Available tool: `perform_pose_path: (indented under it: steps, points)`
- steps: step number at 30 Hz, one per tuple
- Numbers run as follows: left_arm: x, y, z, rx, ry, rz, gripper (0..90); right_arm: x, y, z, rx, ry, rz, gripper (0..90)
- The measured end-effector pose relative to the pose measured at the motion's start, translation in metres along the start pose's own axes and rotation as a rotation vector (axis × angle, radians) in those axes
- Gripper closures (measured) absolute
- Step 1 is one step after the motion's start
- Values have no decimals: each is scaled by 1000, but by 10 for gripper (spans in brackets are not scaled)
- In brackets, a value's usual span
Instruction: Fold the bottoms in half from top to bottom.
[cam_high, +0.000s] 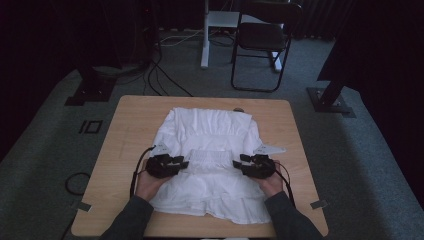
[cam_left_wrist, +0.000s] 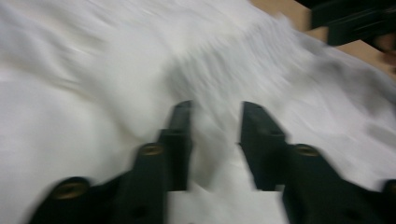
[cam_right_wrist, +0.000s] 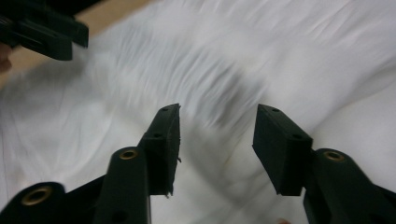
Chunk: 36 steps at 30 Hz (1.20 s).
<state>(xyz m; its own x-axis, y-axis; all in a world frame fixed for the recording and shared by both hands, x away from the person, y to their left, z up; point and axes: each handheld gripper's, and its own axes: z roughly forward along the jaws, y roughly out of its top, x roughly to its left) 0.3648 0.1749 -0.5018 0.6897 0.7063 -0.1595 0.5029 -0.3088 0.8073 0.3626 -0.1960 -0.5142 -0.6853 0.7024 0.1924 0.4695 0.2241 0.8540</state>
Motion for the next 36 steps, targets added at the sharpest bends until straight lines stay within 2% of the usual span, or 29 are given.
perform_pose_path:
  steps: [1,2,3,4,7,8,10,12,14,17,19,21,23,24,26,27,28,30,31,33,35,36]
  points:
    - [3,4,4,10,12,-13,872,-3,5,1,0,-24,1,776]
    - [5,7,11,28,27,-23,900,-6,8,5,11,-56,10,832]
    - [5,7,11,28,27,-23,900,-9,11,11,33,-67,25,849]
    - [7,10,30,92,60,-32,900,-12,13,20,60,-83,32,857]
    - [6,7,57,163,65,-23,900,-21,10,50,162,-146,45,860]
    - [4,5,63,166,67,-30,900,-23,8,58,187,-142,57,858]
    - [2,0,66,154,66,-47,890,-25,2,67,206,-109,67,850]
    - [-2,-3,60,118,38,-50,861,-23,-1,63,173,-64,65,827]
    - [-11,-7,51,95,9,-25,828,-18,-1,52,135,-9,42,800]
    - [-23,-14,38,75,-80,29,782,-9,-4,32,88,73,-9,777]
    - [-27,-17,32,52,-99,55,739,-3,-6,20,61,127,-45,757]
    - [-25,-16,30,18,-85,34,713,0,-6,11,25,123,-51,743]
    - [-22,-13,33,28,-76,4,705,1,-2,8,-6,116,-28,733]
    - [-23,-13,36,39,-84,18,705,2,0,9,-8,119,-23,731]
    - [-26,-13,39,58,-93,32,698,4,1,11,3,127,-20,727]
    - [-35,-17,44,96,-97,68,697,11,-3,17,38,151,-38,727]
    - [-38,-20,47,117,-97,79,698,16,-7,21,64,160,-50,731]
    - [-43,-29,53,188,-65,104,710,24,-19,29,125,165,-82,751]
    - [-44,-33,55,189,-65,115,716,28,-25,32,163,157,-94,760]
    - [-44,-34,52,194,-84,99,719,31,-38,39,231,144,-112,771]
    - [-45,-30,49,187,-73,115,709,32,-39,37,231,157,-92,771]
    - [-45,-27,47,174,-66,120,690,32,-36,35,231,152,-107,763]
